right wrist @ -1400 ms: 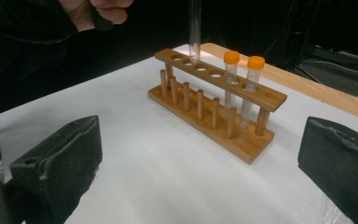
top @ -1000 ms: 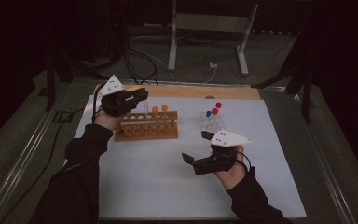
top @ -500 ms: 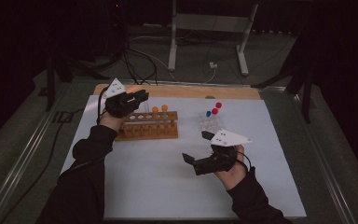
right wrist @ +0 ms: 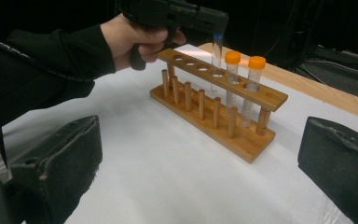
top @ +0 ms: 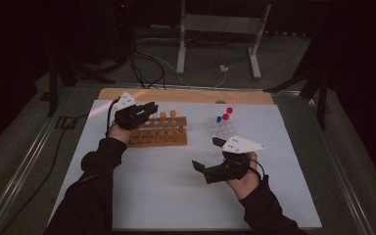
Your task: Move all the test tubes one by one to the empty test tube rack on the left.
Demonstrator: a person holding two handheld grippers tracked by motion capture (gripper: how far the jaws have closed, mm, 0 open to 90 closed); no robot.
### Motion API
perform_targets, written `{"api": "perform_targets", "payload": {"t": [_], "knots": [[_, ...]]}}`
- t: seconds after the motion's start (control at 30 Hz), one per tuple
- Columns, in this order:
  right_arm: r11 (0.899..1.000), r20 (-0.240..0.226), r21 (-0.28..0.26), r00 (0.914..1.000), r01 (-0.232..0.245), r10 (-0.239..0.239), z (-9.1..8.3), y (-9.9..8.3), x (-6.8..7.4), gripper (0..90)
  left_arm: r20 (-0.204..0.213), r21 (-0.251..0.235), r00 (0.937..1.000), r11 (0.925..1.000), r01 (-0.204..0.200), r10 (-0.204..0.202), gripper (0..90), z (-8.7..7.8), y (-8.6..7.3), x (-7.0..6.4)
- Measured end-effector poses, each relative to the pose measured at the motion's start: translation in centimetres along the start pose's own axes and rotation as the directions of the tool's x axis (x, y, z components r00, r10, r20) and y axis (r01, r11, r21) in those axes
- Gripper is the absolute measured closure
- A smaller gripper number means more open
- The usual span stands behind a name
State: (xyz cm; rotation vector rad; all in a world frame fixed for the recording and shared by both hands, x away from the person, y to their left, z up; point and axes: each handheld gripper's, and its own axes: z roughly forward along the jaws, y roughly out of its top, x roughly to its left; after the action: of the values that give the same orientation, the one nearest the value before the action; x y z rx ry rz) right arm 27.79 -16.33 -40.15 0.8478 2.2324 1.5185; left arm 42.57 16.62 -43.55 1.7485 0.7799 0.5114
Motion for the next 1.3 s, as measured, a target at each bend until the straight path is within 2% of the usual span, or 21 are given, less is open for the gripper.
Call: {"api": "perform_targets", "payload": {"t": [0.3,0.67,0.77,0.83,0.9,0.97,1.07,1.17,1.23,1.3], "knots": [[1.000,-0.008,-0.001,1.0000,0.005,-0.005,0.0,0.0,0.1,0.0,-0.010,0.046,0.9999,0.9989,-0.013,0.014,77.4,0.8,-1.7,-0.3],[1.000,-0.013,0.001,0.9999,0.009,-0.009,0.0,0.0,0.2,0.0,-0.023,0.065,0.9990,0.9972,-0.036,0.037,77.3,1.2,-2.5,-0.7],[1.000,-0.005,-0.004,0.9998,0.017,-0.017,0.0,0.0,0.1,0.0,-0.023,0.062,0.9992,0.9976,-0.032,0.033,77.2,1.3,-2.5,-0.7],[0.999,-0.015,-0.017,0.9995,0.027,-0.028,0.0,0.0,0.0,0.0,-0.022,0.063,0.9992,0.9975,-0.032,0.033,77.1,1.3,-2.5,-0.6],[0.998,-0.018,-0.056,0.9989,0.042,-0.043,-0.1,0.0,0.0,0.0,-0.020,0.064,0.9994,0.9976,-0.027,0.029,77.0,1.3,-2.6,-0.6],[0.992,0.004,-0.107,0.9976,0.069,-0.069,-0.2,0.0,-0.1,0.0,-0.018,0.065,0.9995,0.9976,-0.025,0.027,76.7,1.2,-2.6,-0.6],[0.985,0.017,-0.142,0.9954,0.095,-0.094,-0.5,0.0,-0.2,0.0,-0.015,0.069,0.9997,0.9974,-0.017,0.018,75.9,1.1,-2.5,-0.5],[0.979,0.024,-0.163,0.9929,0.119,-0.116,-0.7,0.1,-0.3,0.0,-0.009,0.063,0.9995,0.9976,-0.030,0.031,67.2,0.7,-2.1,-0.6],[0.976,0.025,-0.175,0.9914,0.131,-0.128,-0.9,0.2,-0.5,0.0,-0.017,0.040,0.9991,0.9984,-0.039,0.040,62.7,0.0,-1.4,-0.7],[0.973,0.026,-0.190,0.9910,0.133,-0.131,-1.3,0.5,-0.8,0.0,-0.025,0.005,0.9993,0.9996,-0.026,0.026,52.3,-0.9,-0.6,-0.8]]}}
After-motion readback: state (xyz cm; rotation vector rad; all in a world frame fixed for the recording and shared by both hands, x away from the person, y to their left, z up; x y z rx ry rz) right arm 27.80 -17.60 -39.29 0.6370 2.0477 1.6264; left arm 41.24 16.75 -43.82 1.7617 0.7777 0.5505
